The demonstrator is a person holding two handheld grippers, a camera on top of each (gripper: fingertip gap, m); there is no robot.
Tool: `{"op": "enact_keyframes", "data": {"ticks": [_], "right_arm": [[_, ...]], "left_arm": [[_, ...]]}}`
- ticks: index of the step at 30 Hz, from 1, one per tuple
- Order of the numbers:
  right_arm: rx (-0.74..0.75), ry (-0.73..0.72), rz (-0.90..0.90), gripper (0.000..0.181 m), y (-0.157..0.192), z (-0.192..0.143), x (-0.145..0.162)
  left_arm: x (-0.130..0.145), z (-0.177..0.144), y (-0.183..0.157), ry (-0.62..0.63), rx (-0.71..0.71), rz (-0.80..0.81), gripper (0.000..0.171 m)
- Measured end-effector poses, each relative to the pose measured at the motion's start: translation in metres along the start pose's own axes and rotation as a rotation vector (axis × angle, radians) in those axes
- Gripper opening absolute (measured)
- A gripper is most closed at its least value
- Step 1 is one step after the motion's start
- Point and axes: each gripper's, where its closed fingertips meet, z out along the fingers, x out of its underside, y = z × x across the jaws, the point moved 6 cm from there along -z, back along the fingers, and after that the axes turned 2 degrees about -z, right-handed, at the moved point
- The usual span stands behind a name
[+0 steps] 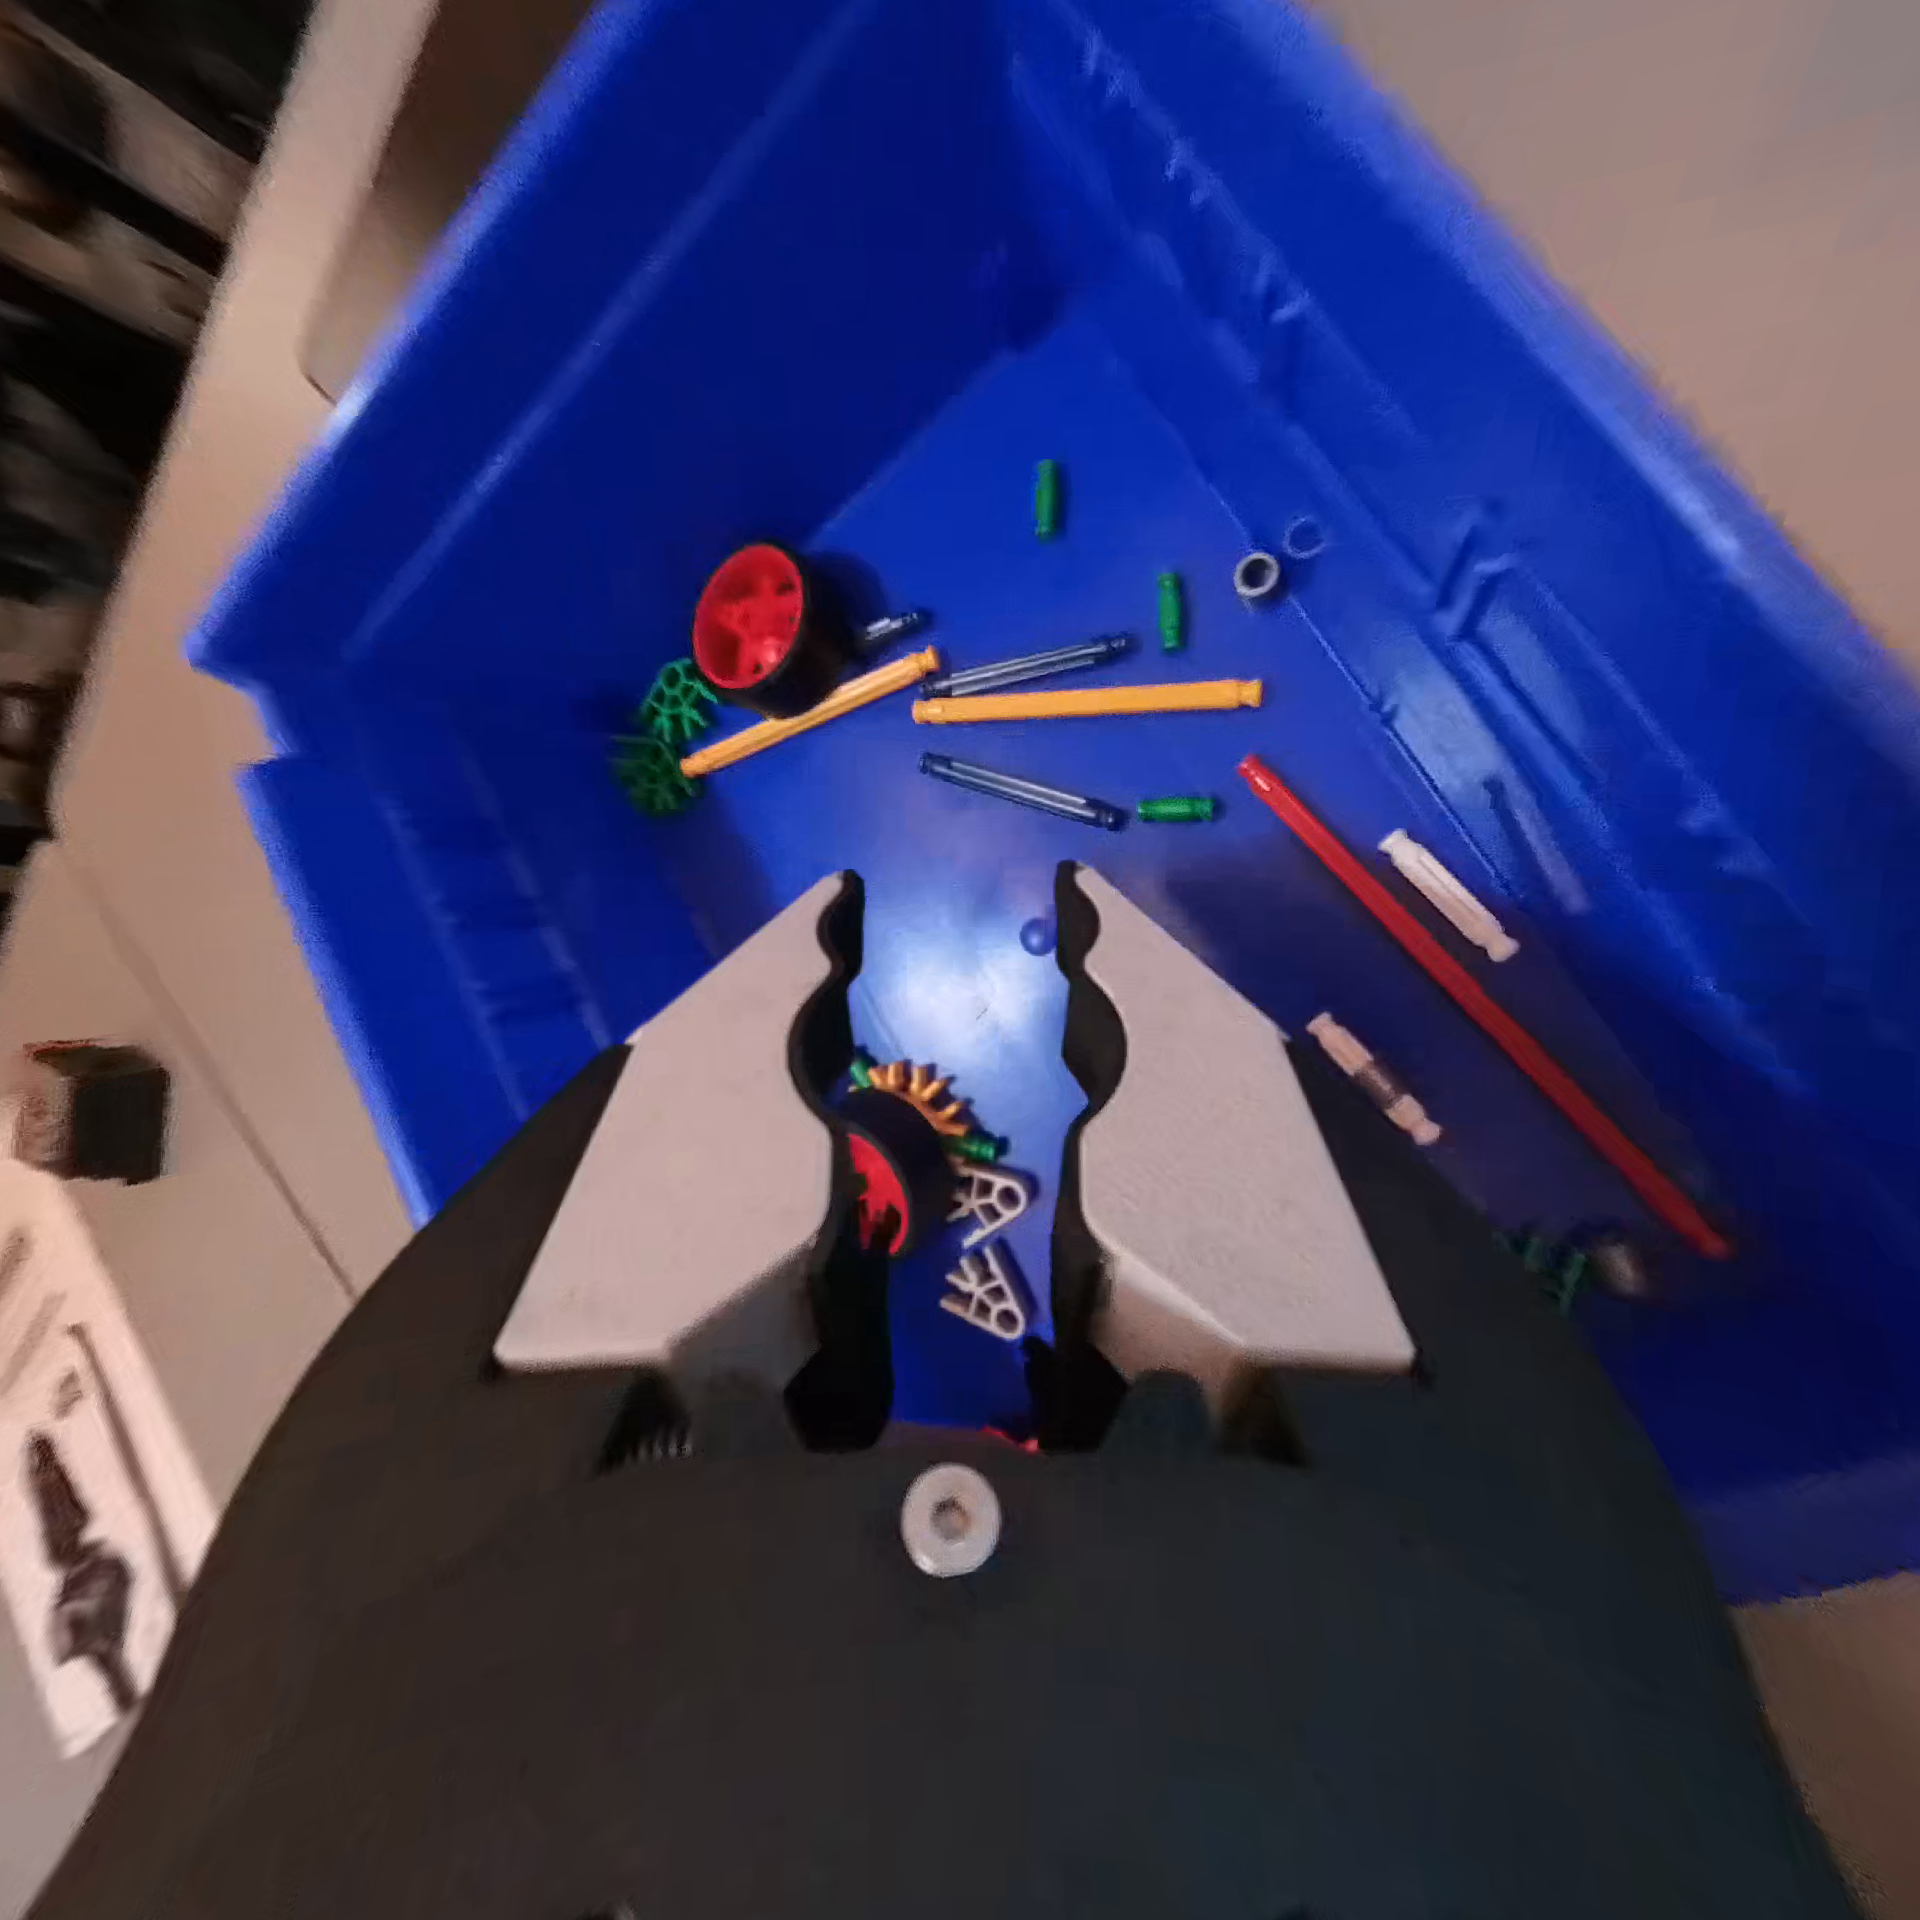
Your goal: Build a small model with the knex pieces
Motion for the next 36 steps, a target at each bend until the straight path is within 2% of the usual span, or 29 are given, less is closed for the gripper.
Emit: {"op": "enact_keyframes", "data": {"ticks": [5, 8, 12, 18, 21, 26, 30, 36], "right_arm": [[0.021, 0.004, -0.008, 0.033, -0.009, -0.005, 0.004], [0.021, 0.006, -0.026, 0.032, -0.009, -0.007, 0.002], [0.003, 0.039, -0.028, 0.033, -0.002, -0.009, 0.001], [0.012, 0.142, -0.085, 0.033, 0.018, -0.018, -0.001], [0.04, 0.155, -0.1, 0.033, 0.026, -0.023, -0.006], [0.07, 0.146, -0.104, 0.033, 0.039, -0.024, -0.019], [0.099, 0.135, -0.116, 0.032, 0.048, -0.026, -0.03], [0.136, 0.101, -0.119, 0.031, 0.06, -0.034, -0.043]], "left_arm": [[0.005, 0.029, 0.003, 0.043, 0.1, -0.109, 0.039], [0.009, 0.035, 0.001, 0.077, 0.101, -0.09, 0.039], [0.009, 0.039, -0.001, 0.061, 0.144, -0.116, 0.038], [0.012, 0.014, -0.021, 0.035, 0.233, 0.007, 0.036], [0.018, 0.005, -0.03, 0.071, 0.257, 0.049, 0.033], [0.033, 0.004, -0.052, 0.13, 0.382, 0.053, 0.028], [0.037, 0.007, -0.07, 0.163, 0.429, 0.048, 0.029], [0.039, 0.005, -0.073, 0.139, 0.419, 0.018, 0.007]]}}
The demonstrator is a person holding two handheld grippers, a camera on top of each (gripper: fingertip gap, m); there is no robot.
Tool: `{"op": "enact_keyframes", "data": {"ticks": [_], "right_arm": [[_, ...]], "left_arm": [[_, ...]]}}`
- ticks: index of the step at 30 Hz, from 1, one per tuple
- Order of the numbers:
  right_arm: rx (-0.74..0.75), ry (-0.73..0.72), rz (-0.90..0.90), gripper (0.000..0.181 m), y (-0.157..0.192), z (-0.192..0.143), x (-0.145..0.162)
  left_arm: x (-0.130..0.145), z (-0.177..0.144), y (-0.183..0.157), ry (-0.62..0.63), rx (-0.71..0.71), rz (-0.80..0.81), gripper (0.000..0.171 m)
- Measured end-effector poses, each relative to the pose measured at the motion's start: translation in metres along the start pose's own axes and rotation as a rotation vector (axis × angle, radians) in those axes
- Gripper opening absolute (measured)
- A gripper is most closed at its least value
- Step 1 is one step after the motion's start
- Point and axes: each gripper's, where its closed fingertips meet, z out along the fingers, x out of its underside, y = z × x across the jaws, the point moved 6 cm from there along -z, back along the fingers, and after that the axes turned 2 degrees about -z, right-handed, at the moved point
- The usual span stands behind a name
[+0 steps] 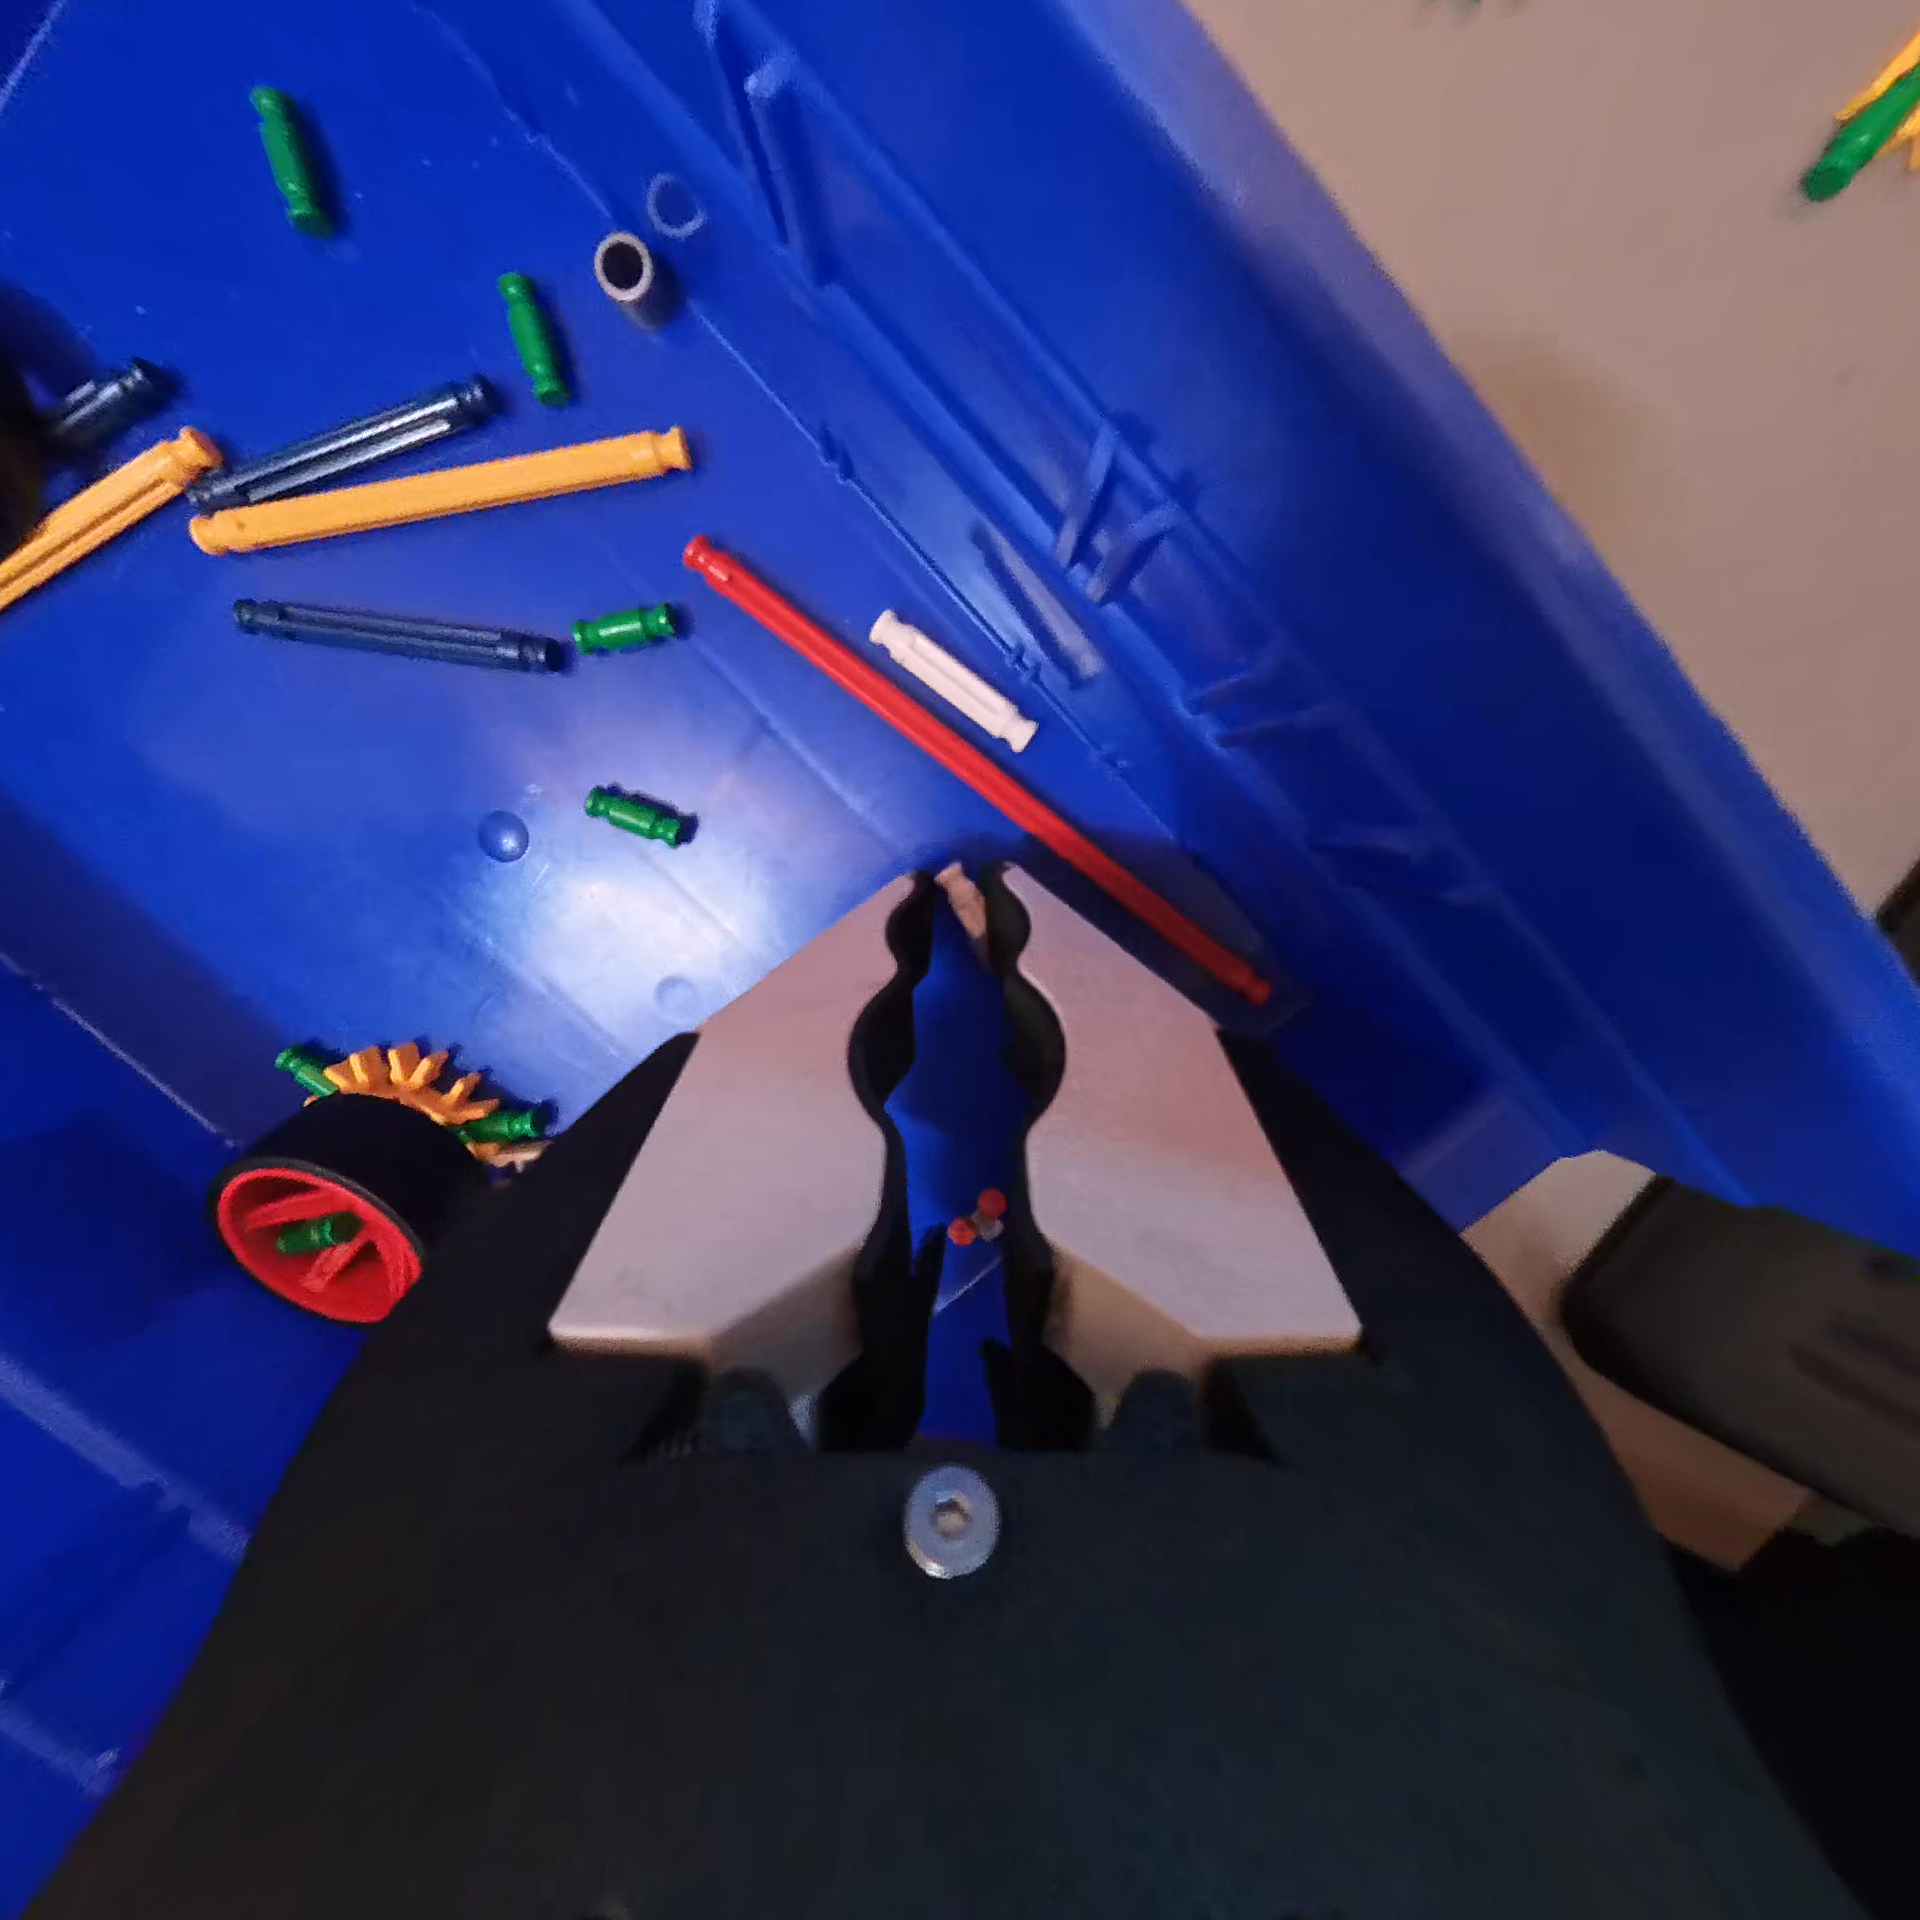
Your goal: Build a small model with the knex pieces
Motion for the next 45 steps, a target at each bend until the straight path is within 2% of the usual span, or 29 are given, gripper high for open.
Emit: {"op": "enact_keyframes", "data": {"ticks": [8, 12, 17, 21, 25, 28, 31, 35, 39, 43, 45], "right_arm": [[0.055, -0.075, 0.017, 0.029, 0.01, -0.025, -0.014], [0.093, -0.088, 0.033, 0.028, 0.02, -0.035, -0.016], [0.104, -0.144, 0.051, 0.027, 0.039, -0.052, -0.024], [0.076, -0.209, 0.083, 0.025, 0.057, -0.058, -0.029], [0.003, -0.249, 0.128, 0.024, 0.077, -0.051, -0.03], [-0.057, -0.271, 0.161, 0.024, 0.087, -0.045, -0.029], [-0.105, -0.308, 0.247, 0.023, 0.086, -0.04, -0.027], [-0.195, -0.34, 0.39, 0.021, 0.082, -0.032, -0.02], [-0.239, -0.337, 0.422, 0.021, 0.083, -0.028, -0.016], [-0.289, -0.331, 0.403, 0.02, 0.096, -0.025, -0.019], [-0.292, -0.302, 0.375, 0.02, 0.1, -0.024, -0.018]], "left_arm": [[0.001, -0.004, 0.001, -0.03, -0.061, 0.037, 0.003], [-0.004, -0.023, 0.009, -0.146, -0.128, 0.006, 0.003], [-0.017, -0.066, 0.013, -0.324, -0.277, -0.014, 0.004], [-0.042, -0.093, -0.01, -0.422, -0.358, 0.065, 0.004], [-0.085, -0.101, -0.059, -0.491, -0.389, 0.235, 0.003], [-0.121, -0.089, -0.105, -0.537, -0.383, 0.393, 0.003], [-0.156, -0.059, -0.15, -0.574, -0.365, 0.536, 0.003], [-0.188, -0.02, -0.188, -0.61, -0.466, 0.728, 0.003], [-0.206, -0.003, -0.206, -0.658, -0.539, 0.835, 0.003], [-0.213, 0.005, -0.223, -0.681, -0.555, 0.913, 0.003], [-0.217, 0.004, -0.23, -0.74, -0.598, 0.943, 0.003]]}}
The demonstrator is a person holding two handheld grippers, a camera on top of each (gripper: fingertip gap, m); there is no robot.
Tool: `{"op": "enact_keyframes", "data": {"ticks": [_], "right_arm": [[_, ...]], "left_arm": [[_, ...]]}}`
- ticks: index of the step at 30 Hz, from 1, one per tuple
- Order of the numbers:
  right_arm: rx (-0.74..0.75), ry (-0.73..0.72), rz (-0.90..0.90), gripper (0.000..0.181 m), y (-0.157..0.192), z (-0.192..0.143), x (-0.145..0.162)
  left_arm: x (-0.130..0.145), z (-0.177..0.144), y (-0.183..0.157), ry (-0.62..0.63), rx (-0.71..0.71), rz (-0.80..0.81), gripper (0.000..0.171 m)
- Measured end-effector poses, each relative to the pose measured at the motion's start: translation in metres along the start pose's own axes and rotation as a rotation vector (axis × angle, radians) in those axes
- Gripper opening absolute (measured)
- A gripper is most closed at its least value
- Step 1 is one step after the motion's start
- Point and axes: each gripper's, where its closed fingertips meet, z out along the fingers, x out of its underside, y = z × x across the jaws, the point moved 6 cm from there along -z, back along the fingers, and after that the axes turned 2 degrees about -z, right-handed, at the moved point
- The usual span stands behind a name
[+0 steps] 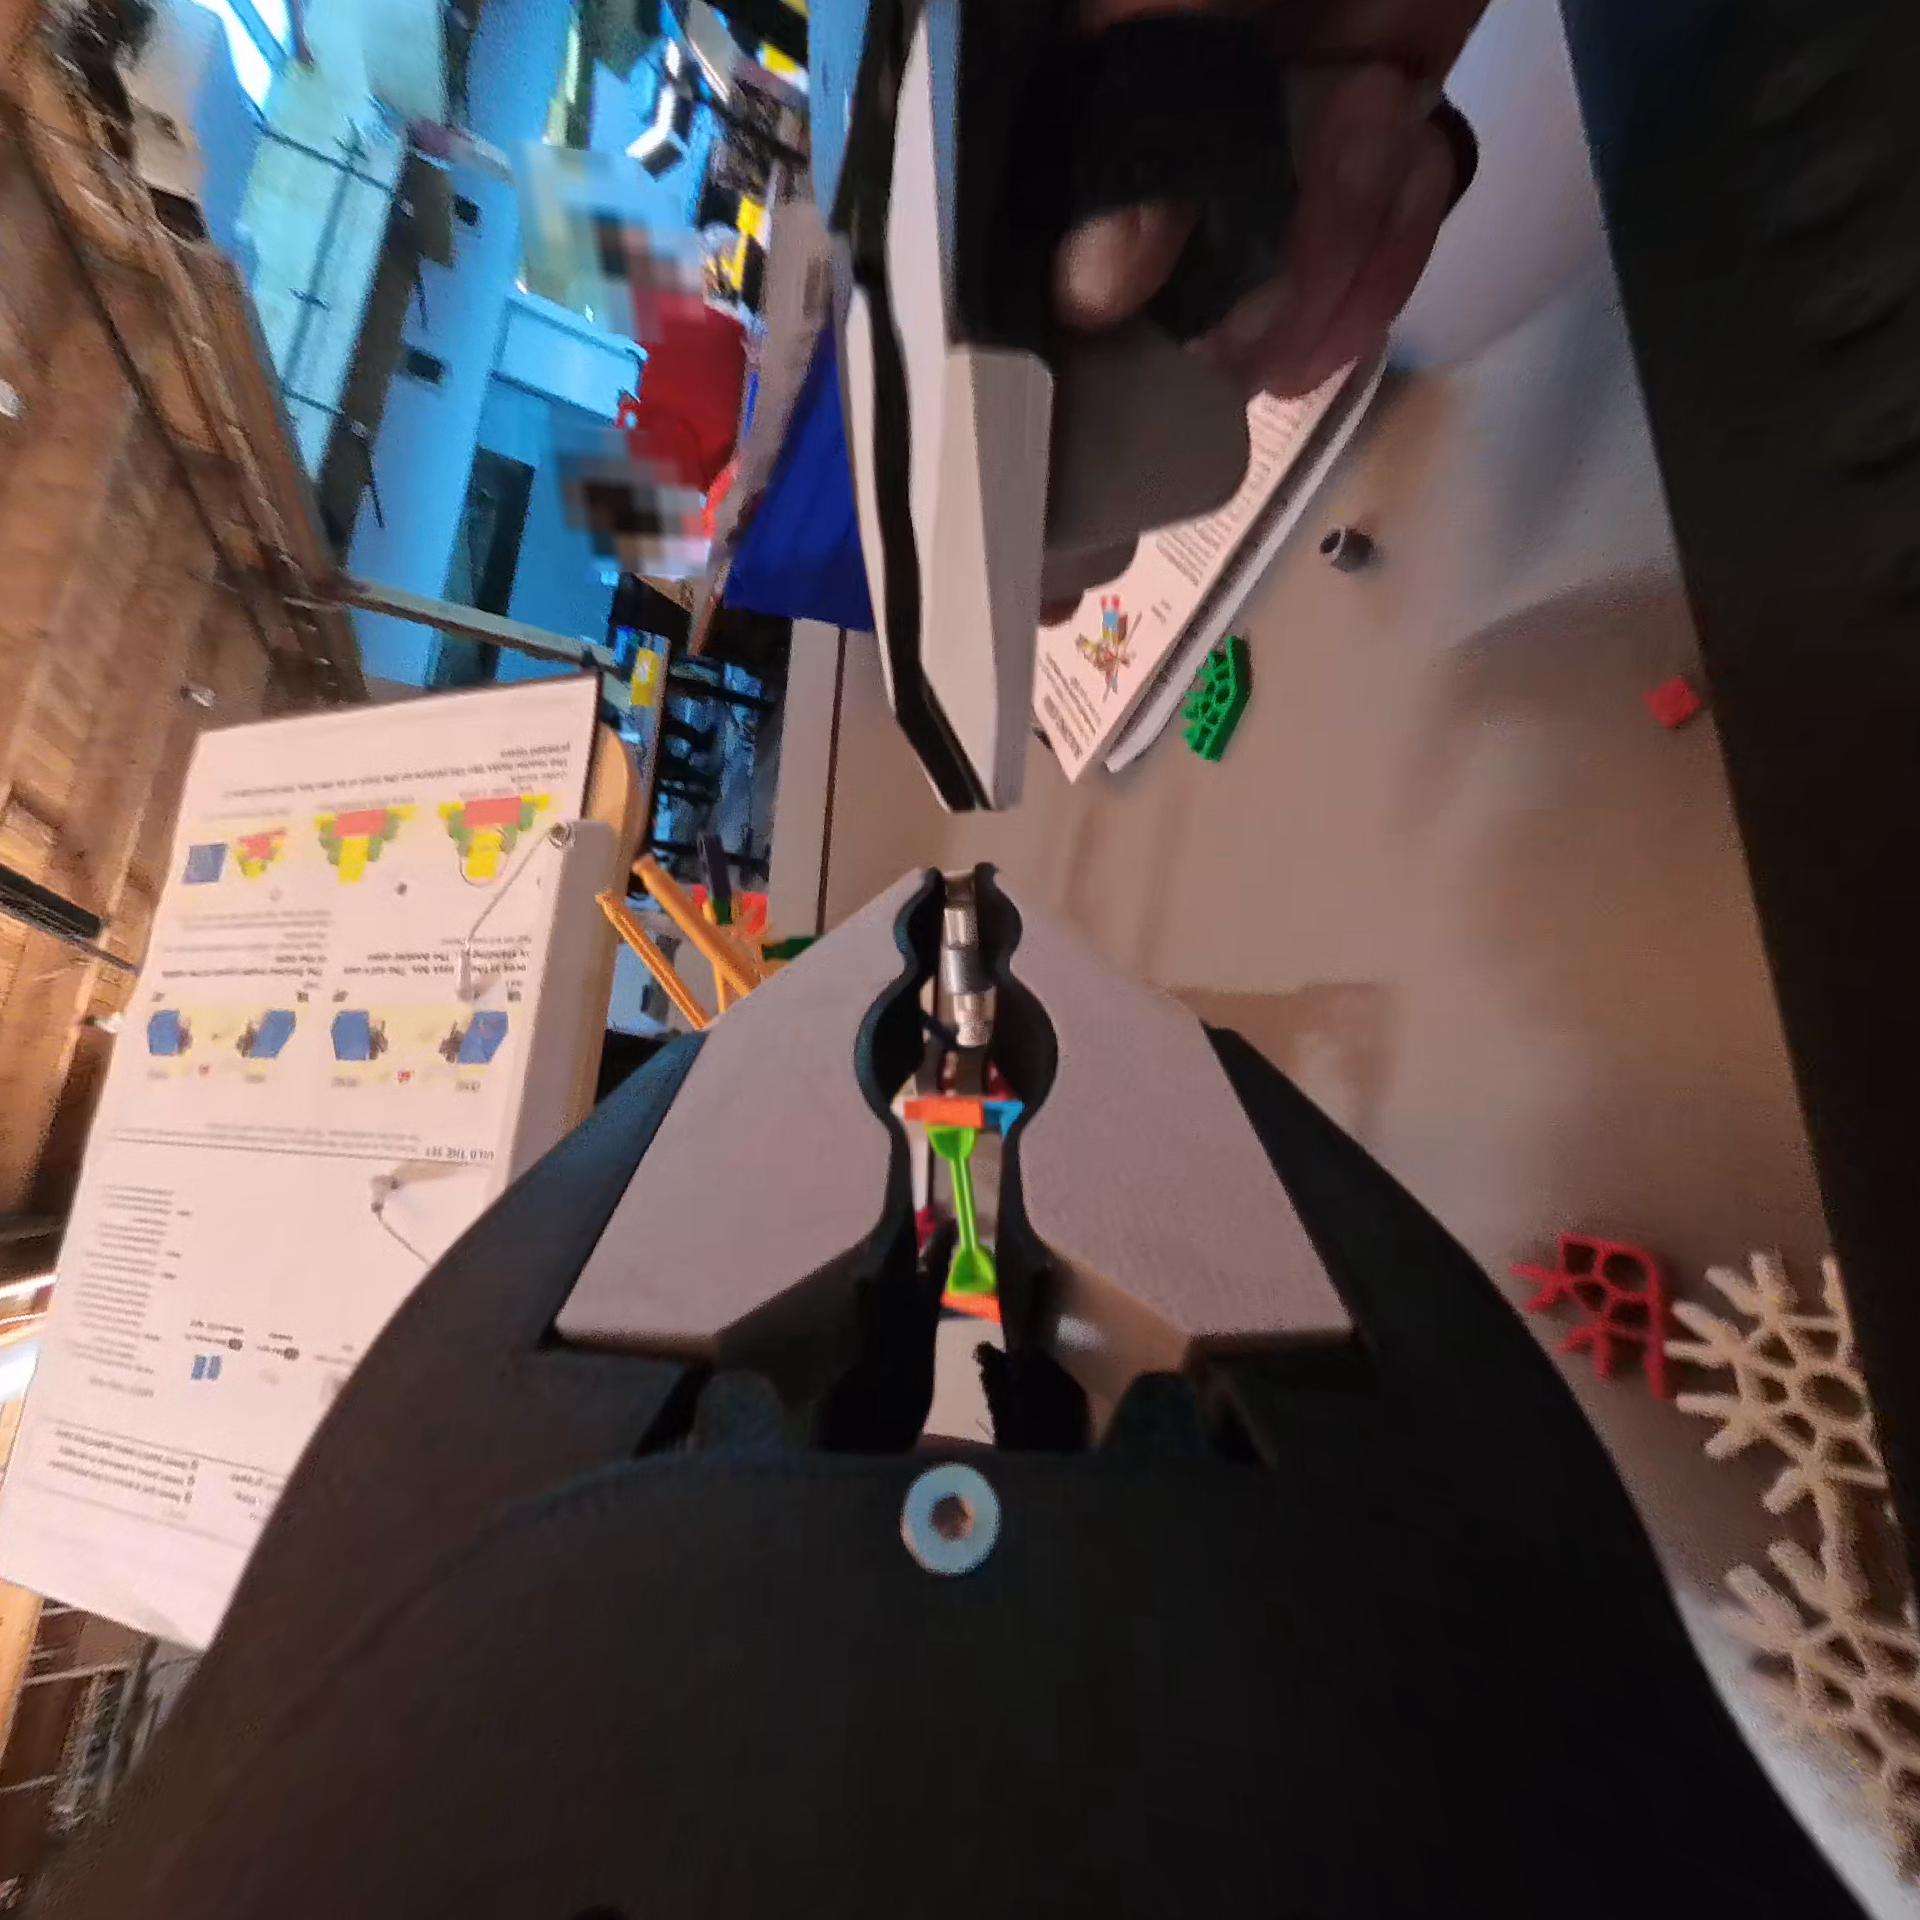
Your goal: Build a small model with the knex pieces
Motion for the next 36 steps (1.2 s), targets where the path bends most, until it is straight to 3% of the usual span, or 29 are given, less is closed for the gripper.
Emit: {"op": "enact_keyframes", "data": {"ticks": [5, 9, 15, 19, 36], "right_arm": [[0.012, 0.052, -0.151, 0.026, 0.006, -0.024, 0.006], [0.066, 0.059, -0.266, 0.028, 0.017, -0.037, 0.018], [0.107, -0.003, -0.388, 0.027, 0.033, -0.038, 0.027], [0.105, -0.067, -0.397, 0.004, 0.035, -0.042, 0.023], [0.159, 0.061, -0.349, 0.002, 0.007, -0.04, 0.04]], "left_arm": [[-0.022, 0.005, -0.001, -0.096, -0.051, -0.121, 0.003], [-0.052, 0.004, 0.002, -0.264, -0.078, -0.287, 0.003], [-0.079, 0.01, -0.013, -0.413, 0.03, -0.429, 0.003], [-0.077, 0.015, -0.018, -0.446, 0.047, -0.473, 0.004], [-0.05, 0.032, -0.016, -0.394, 0.165, -0.685, 0.003]]}}
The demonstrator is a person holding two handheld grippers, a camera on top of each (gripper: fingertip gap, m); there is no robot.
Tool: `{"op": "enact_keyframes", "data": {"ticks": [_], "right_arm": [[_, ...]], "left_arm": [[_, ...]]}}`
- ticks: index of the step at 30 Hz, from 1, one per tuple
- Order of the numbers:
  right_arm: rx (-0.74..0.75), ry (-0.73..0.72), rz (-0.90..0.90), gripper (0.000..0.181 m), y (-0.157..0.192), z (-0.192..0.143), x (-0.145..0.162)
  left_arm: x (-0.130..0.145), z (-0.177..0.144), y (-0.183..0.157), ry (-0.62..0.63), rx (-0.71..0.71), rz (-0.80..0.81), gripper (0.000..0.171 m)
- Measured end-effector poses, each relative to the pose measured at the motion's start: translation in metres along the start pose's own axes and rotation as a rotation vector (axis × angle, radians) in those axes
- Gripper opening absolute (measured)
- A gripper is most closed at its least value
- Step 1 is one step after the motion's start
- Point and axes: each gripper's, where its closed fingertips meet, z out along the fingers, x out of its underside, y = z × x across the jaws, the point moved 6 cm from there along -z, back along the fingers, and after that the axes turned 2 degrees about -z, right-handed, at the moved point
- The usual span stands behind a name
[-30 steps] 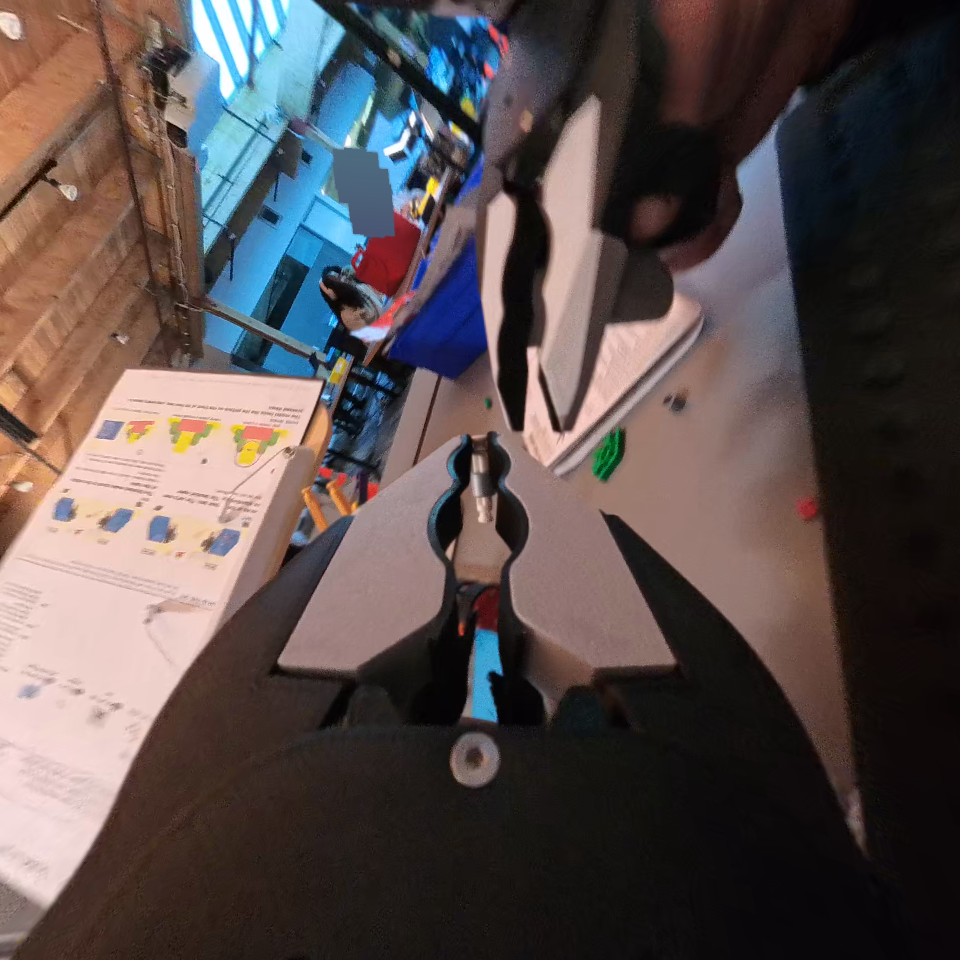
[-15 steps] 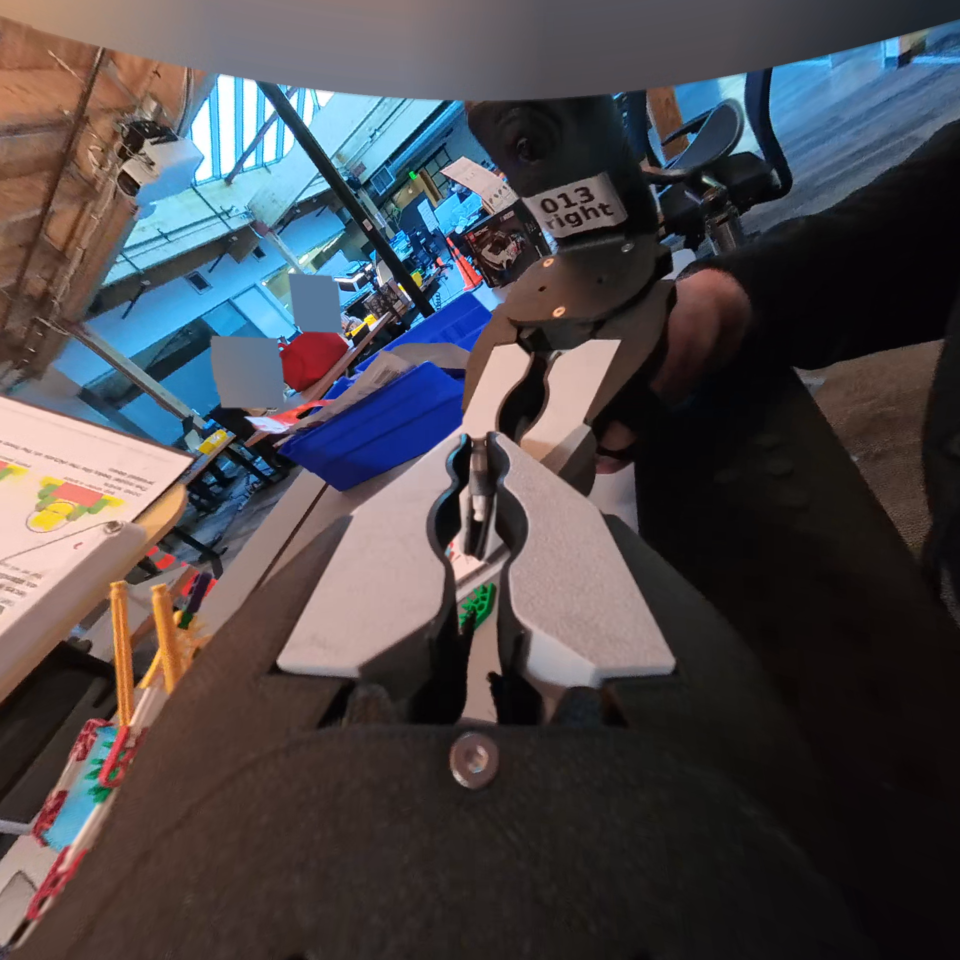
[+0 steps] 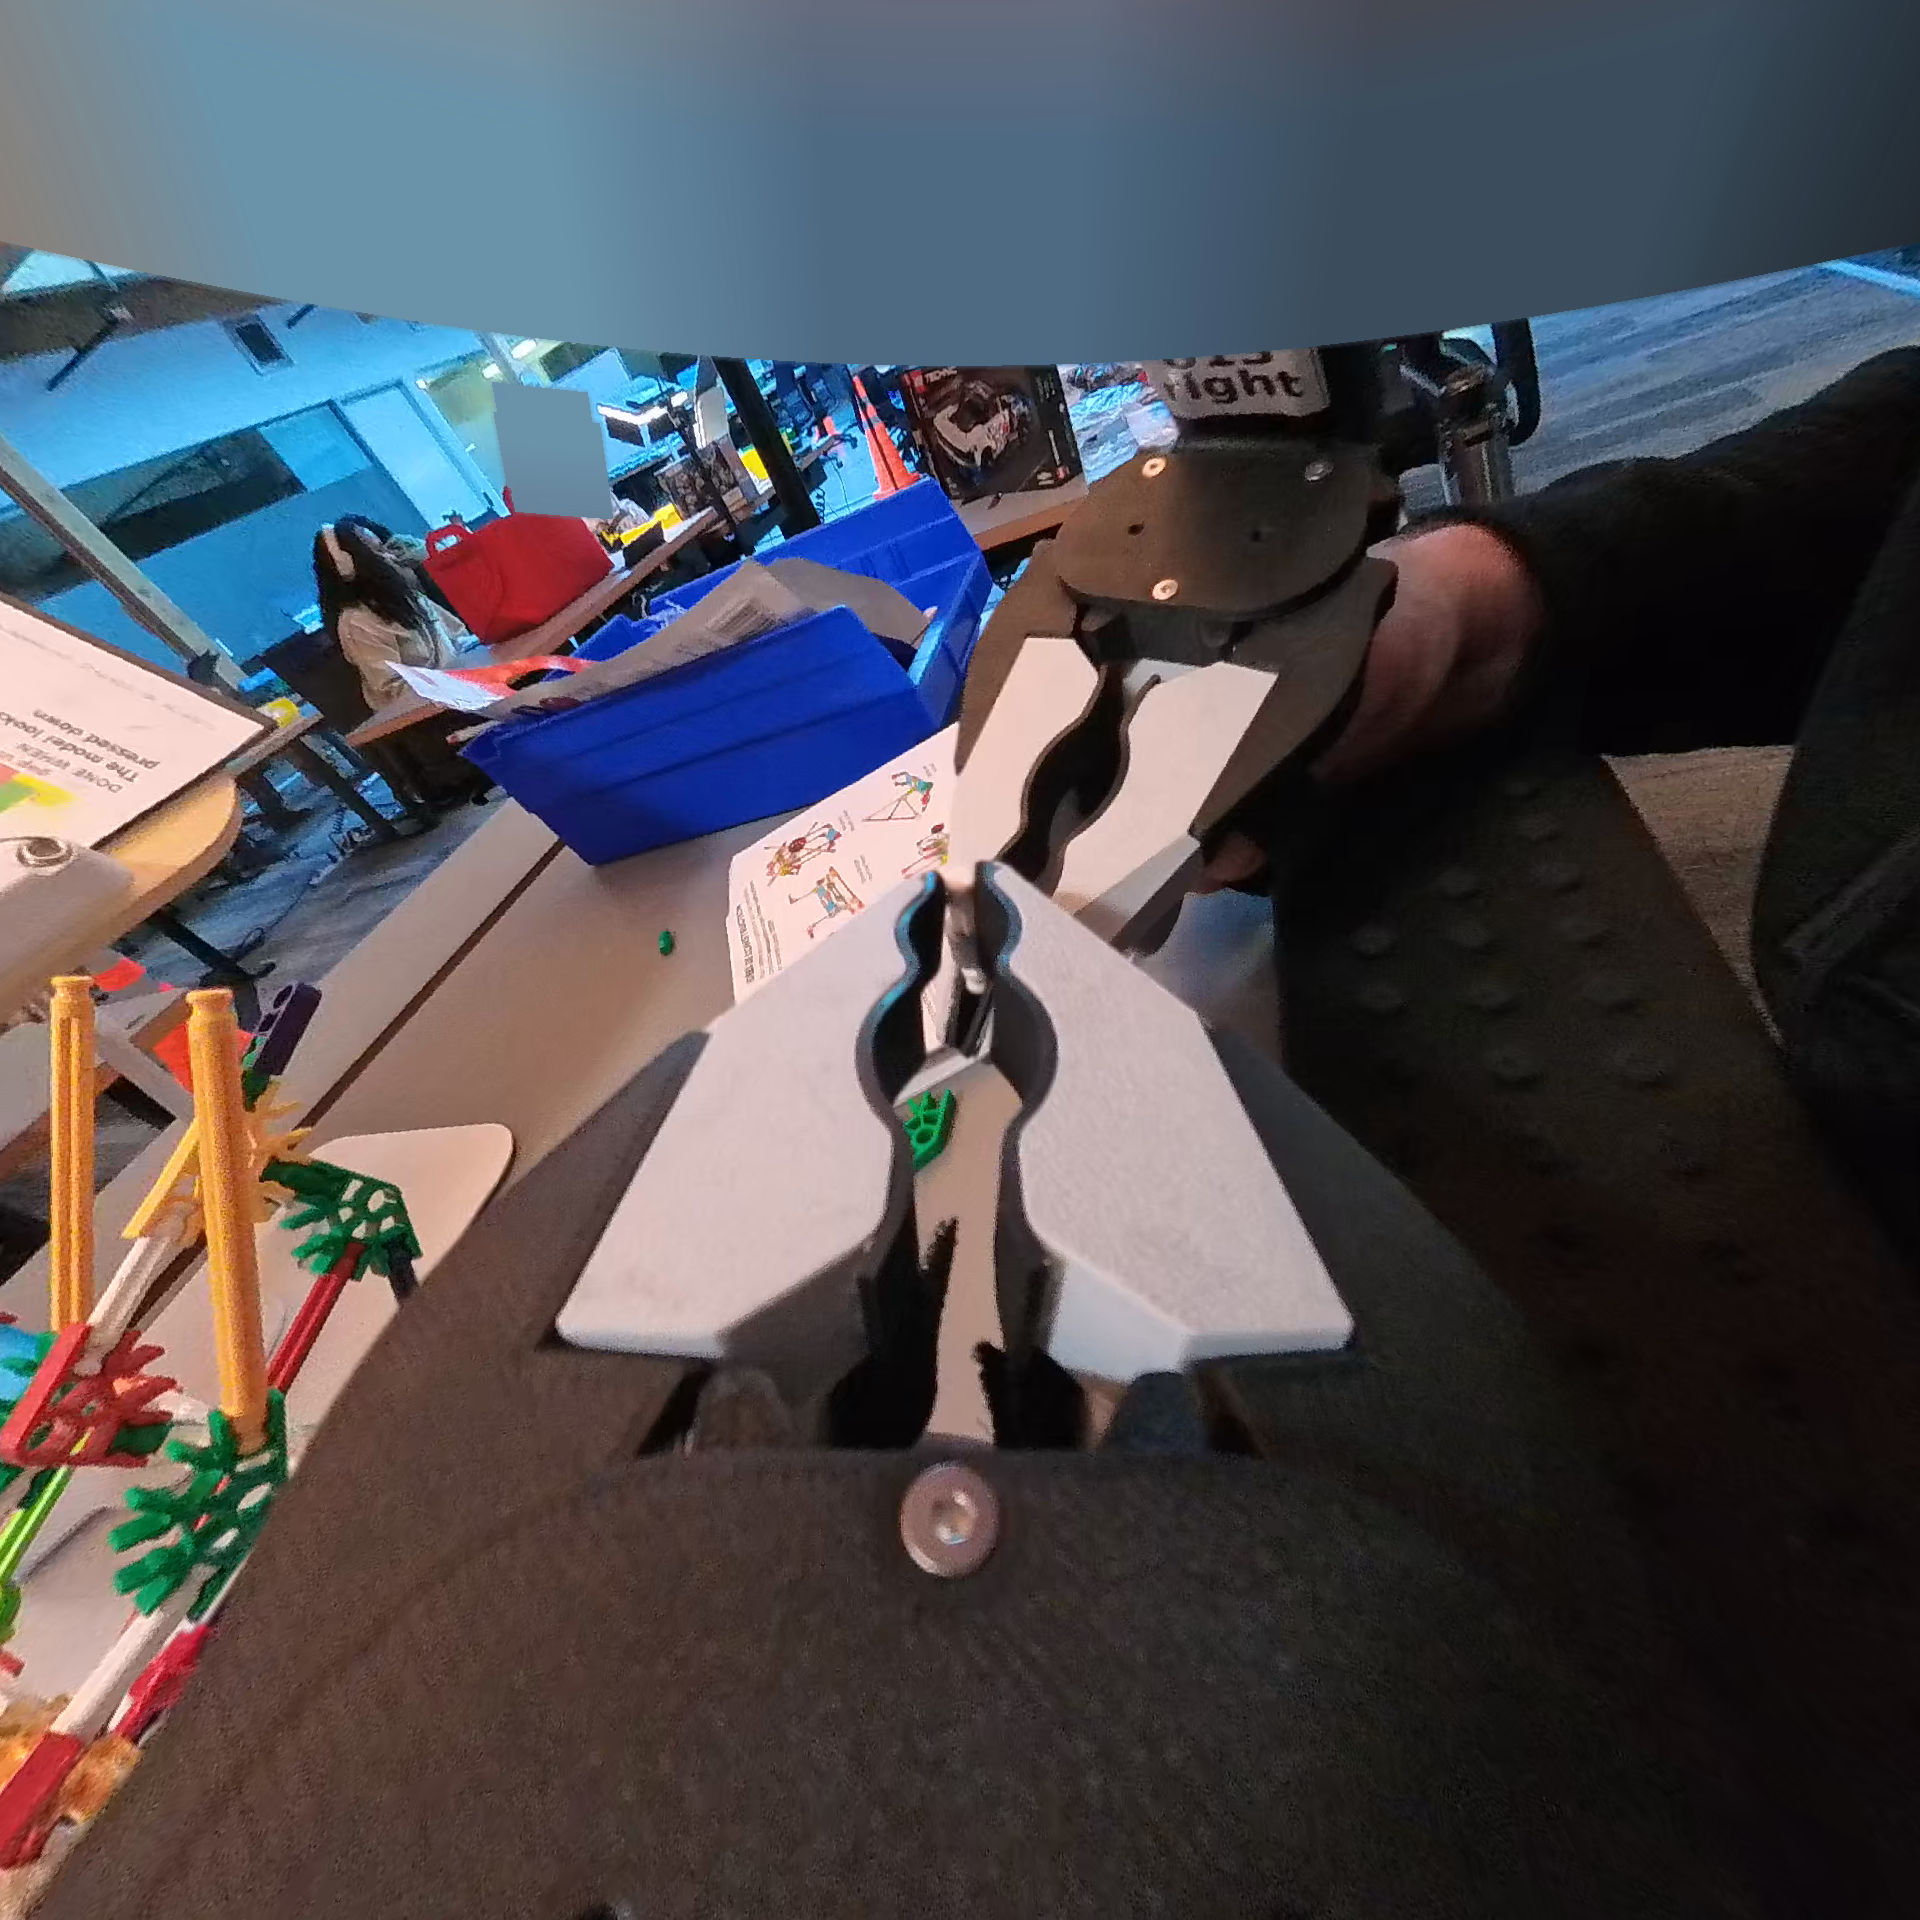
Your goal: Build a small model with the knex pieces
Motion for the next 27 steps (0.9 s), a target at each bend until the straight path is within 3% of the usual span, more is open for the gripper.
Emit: {"op": "enact_keyframes", "data": {"ticks": [17, 22, 27], "right_arm": [[0.165, 0.107, -0.14, 0.002, -0.009, -0.001, 0.01], [0.179, 0.085, -0.23, 0.028, -0.003, -0.001, 0.006], [0.168, 0.064, -0.335, 0.007, 0.009, 0.001, 0.002]], "left_arm": [[0.014, 0.002, 0.007, 0.146, 0.0, -0.003, 0.003], [0.018, 0.004, 0.002, 0.181, 0.025, 0.011, 0.003], [0.018, 0.006, -0.003, 0.179, 0.04, 0.014, 0.003]]}}
